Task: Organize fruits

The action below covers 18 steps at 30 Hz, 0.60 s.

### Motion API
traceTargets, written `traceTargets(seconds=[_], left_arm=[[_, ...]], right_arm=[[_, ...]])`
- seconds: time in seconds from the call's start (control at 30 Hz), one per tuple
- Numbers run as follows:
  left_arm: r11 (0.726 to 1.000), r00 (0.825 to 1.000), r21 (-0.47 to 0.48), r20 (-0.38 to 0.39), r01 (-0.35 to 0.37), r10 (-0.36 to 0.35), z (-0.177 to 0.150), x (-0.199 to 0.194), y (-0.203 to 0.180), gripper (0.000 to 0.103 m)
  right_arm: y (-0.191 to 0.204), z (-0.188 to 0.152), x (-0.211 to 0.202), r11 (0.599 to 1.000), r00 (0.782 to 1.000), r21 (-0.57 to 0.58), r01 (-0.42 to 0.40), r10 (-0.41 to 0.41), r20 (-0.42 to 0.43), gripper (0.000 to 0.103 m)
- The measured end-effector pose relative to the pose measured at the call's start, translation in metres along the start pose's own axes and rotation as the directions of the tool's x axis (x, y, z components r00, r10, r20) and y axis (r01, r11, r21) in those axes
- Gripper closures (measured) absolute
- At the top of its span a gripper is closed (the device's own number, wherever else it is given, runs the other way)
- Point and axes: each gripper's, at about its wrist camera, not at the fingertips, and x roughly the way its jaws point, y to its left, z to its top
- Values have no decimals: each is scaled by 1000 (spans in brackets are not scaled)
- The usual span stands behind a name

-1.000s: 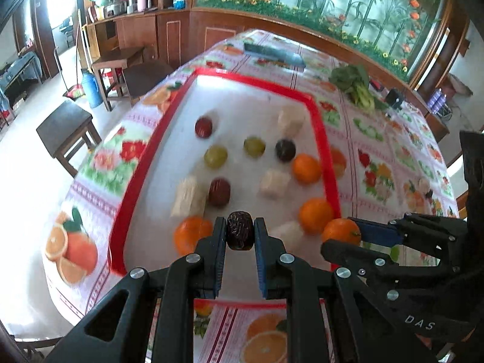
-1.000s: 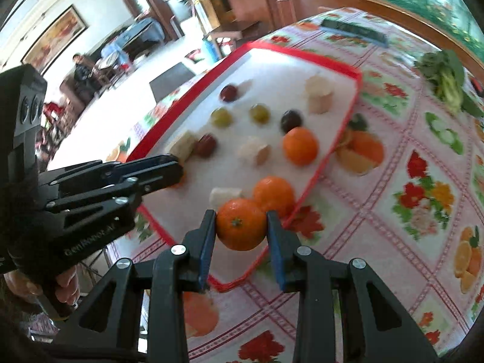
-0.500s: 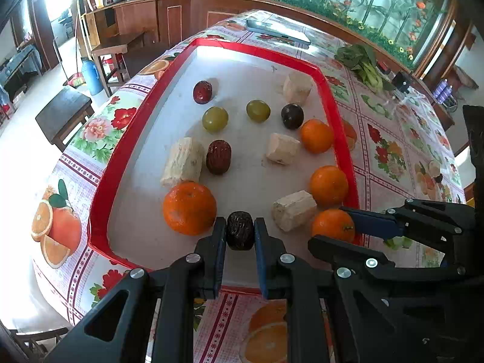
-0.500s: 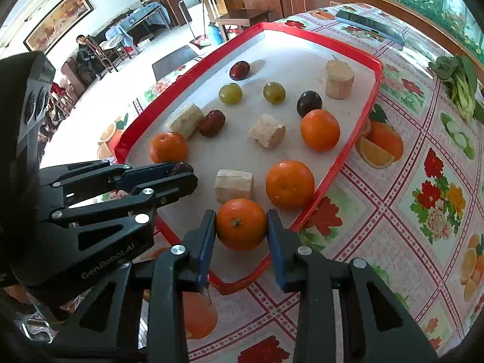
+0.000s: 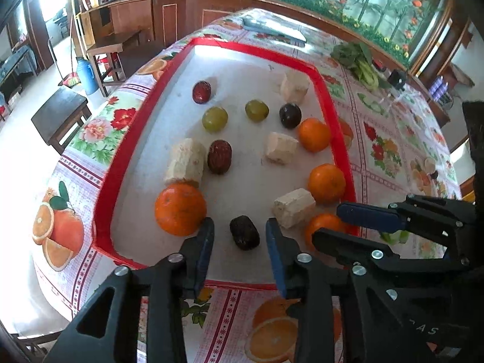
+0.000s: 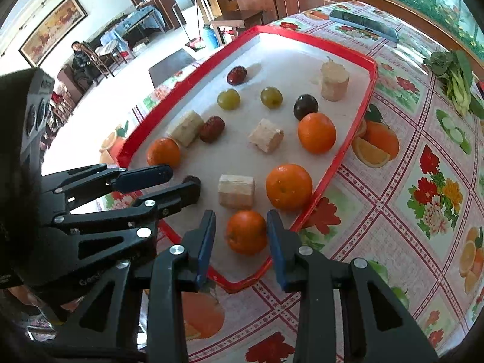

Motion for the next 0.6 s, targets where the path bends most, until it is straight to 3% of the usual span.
traceTargets(seconds=[0.07, 0.2, 0.3, 0.47, 0.6], left_arm=[[1000, 1000, -11, 19, 5, -5, 1, -5, 4, 60], [999, 999, -35, 54, 2, -1, 3, -12, 9, 42], [999, 997, -45, 76, -7, 11, 0, -17, 10, 40], [995, 994, -90, 91, -53, 61, -13, -24, 6, 40], [978, 987, -181, 102, -100, 120, -31, -34, 3, 29]], right_arm=[[0, 1, -4, 1000, 1000, 11, 10, -10, 11, 55], [0, 3, -12, 999, 999, 39, 18, -19, 32, 51], [2, 0, -20, 999, 998, 45, 30, -32, 45, 47], [10, -16, -41, 995, 991, -13, 97, -96, 97, 29], [15, -41, -61, 988, 979, -43, 148, -140, 148, 17]])
